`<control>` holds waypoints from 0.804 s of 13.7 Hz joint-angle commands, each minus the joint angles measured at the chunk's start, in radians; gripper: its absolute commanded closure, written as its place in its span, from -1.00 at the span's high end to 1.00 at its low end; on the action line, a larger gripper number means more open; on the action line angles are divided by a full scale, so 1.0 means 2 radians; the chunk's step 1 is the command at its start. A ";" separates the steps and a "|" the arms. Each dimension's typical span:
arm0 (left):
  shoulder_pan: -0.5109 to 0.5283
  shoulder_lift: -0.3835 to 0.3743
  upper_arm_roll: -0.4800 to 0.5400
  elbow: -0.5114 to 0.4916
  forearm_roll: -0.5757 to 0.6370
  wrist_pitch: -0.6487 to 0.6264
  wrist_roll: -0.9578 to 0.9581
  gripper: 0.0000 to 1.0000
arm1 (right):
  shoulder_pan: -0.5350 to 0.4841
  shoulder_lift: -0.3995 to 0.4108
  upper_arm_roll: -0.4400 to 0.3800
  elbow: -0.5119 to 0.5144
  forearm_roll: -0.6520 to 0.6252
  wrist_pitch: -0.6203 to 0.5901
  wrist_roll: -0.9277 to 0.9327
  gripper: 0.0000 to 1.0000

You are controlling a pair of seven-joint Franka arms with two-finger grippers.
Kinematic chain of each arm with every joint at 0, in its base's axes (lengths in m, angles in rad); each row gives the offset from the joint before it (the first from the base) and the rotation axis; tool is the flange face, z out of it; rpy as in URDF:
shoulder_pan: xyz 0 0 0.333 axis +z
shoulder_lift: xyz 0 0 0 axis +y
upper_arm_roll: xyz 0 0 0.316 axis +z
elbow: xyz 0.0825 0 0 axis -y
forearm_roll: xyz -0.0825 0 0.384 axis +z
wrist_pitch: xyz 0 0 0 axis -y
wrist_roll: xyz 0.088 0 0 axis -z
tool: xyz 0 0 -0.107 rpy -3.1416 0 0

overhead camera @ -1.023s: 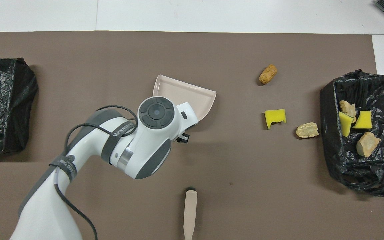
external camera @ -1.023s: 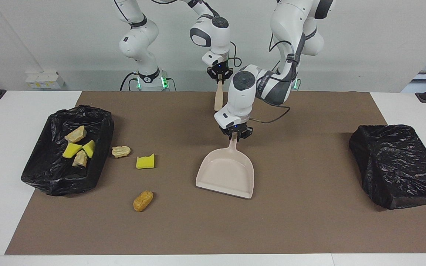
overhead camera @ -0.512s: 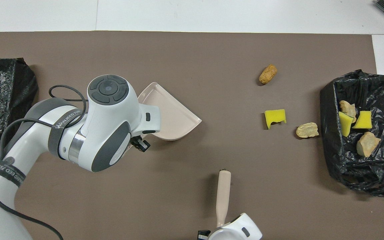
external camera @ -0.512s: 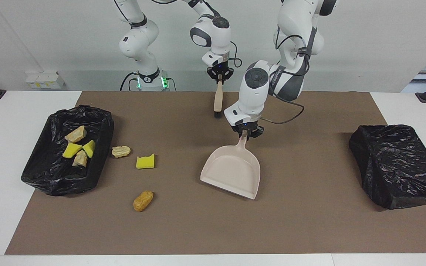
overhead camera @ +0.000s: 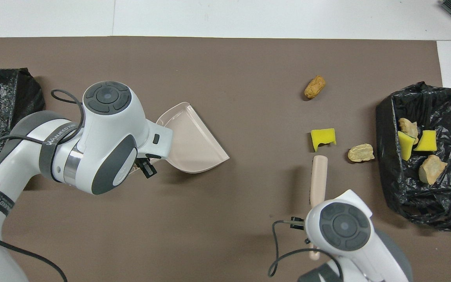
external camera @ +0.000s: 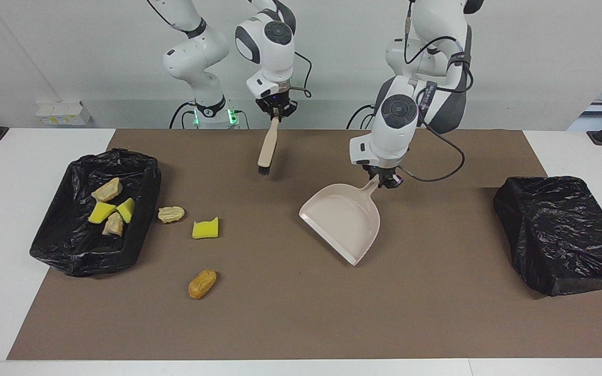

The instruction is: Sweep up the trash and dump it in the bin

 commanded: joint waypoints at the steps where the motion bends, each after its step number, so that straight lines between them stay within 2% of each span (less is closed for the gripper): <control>1: 0.006 -0.012 -0.005 -0.012 0.010 0.006 0.037 -1.00 | -0.053 0.041 0.007 0.037 -0.050 -0.008 -0.078 -1.00; 4: 0.016 -0.010 -0.005 -0.012 0.010 0.015 0.069 -1.00 | -0.121 0.056 0.007 0.033 -0.104 0.009 -0.146 -1.00; 6: 0.022 -0.009 -0.004 -0.012 0.015 0.027 0.096 -1.00 | -0.136 0.071 0.007 0.027 -0.152 0.031 -0.145 -1.00; 8: 0.028 -0.009 -0.005 -0.013 0.032 0.030 0.196 -1.00 | -0.159 0.089 0.007 0.026 -0.168 0.055 -0.145 -1.00; 11: 0.025 -0.015 -0.005 -0.024 0.033 0.026 0.196 -1.00 | -0.163 0.118 0.007 0.021 -0.198 0.095 -0.119 -1.00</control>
